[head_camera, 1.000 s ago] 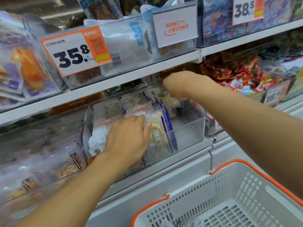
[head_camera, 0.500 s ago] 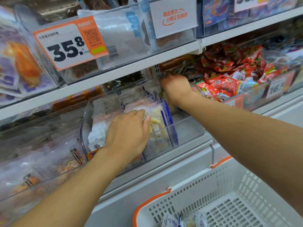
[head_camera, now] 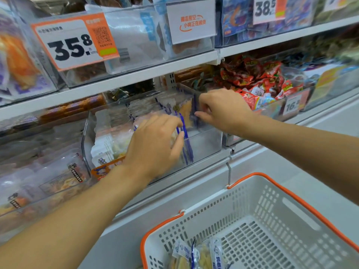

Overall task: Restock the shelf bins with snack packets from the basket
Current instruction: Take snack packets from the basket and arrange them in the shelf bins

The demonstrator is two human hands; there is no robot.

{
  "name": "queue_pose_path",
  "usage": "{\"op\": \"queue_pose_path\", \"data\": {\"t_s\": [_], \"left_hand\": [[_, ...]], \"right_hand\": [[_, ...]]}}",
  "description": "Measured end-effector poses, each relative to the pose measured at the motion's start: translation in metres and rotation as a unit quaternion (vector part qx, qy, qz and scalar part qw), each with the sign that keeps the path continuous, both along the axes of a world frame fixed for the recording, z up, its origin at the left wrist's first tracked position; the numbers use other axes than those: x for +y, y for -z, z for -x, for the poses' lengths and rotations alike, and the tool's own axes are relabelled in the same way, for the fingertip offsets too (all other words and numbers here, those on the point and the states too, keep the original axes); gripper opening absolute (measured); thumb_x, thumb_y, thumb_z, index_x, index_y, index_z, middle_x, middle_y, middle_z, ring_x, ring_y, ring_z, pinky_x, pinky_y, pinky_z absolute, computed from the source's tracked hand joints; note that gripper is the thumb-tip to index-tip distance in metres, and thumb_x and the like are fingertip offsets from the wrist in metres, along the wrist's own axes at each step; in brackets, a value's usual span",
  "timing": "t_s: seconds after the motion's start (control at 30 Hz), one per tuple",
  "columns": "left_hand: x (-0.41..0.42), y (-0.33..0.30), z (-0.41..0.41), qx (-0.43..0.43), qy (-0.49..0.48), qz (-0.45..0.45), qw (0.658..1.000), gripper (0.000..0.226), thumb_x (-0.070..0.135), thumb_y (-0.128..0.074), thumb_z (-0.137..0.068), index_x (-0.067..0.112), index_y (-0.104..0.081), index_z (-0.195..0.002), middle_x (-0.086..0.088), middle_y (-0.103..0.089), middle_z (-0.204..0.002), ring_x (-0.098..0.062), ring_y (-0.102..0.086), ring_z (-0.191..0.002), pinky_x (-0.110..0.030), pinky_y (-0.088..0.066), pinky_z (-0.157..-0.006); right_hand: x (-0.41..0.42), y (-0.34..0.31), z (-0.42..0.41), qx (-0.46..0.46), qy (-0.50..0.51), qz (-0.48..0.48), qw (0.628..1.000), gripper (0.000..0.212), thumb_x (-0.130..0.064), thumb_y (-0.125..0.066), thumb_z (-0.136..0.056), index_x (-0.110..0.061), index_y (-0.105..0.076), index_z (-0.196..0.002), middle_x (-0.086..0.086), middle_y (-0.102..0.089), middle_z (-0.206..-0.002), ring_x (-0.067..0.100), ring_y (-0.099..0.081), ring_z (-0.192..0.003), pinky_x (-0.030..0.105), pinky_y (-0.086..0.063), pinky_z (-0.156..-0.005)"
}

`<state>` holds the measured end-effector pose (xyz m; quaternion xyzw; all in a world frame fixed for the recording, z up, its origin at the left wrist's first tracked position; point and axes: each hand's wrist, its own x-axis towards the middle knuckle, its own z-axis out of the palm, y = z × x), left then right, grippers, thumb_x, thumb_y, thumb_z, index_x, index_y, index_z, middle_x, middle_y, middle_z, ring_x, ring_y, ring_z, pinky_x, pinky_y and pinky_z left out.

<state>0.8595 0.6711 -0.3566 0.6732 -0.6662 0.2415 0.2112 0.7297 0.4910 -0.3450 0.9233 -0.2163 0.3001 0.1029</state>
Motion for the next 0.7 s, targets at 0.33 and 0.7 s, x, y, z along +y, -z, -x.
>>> {"op": "queue_pose_path", "data": {"t_s": [0.33,0.7], "left_hand": [[-0.015,0.074,0.044,-0.061,0.058,-0.628,0.774,0.047,0.055,-0.051,-0.096,0.028,-0.054,-0.133,0.003,-0.059,-0.124,-0.015,-0.048,-0.093,-0.038,-0.047,-0.090],[-0.019,0.088,0.042,-0.026,0.031,-0.657,0.753,0.047,0.056,-0.049,-0.096,0.029,-0.053,-0.134,0.006,-0.057,-0.122,-0.014,-0.050,-0.095,-0.030,-0.040,-0.086]], "right_hand": [[0.052,0.233,0.124,0.339,0.112,-0.468,0.809,0.035,-0.053,-0.067,-0.088,-0.018,-0.067,-0.094,0.008,-0.069,-0.100,0.018,-0.060,-0.078,0.031,-0.049,-0.072],[0.140,0.350,0.094,0.437,0.122,-0.587,0.671,0.033,-0.044,-0.070,-0.088,-0.013,-0.060,-0.090,-0.004,-0.043,-0.072,0.018,-0.047,-0.091,0.031,-0.040,-0.081]]}}
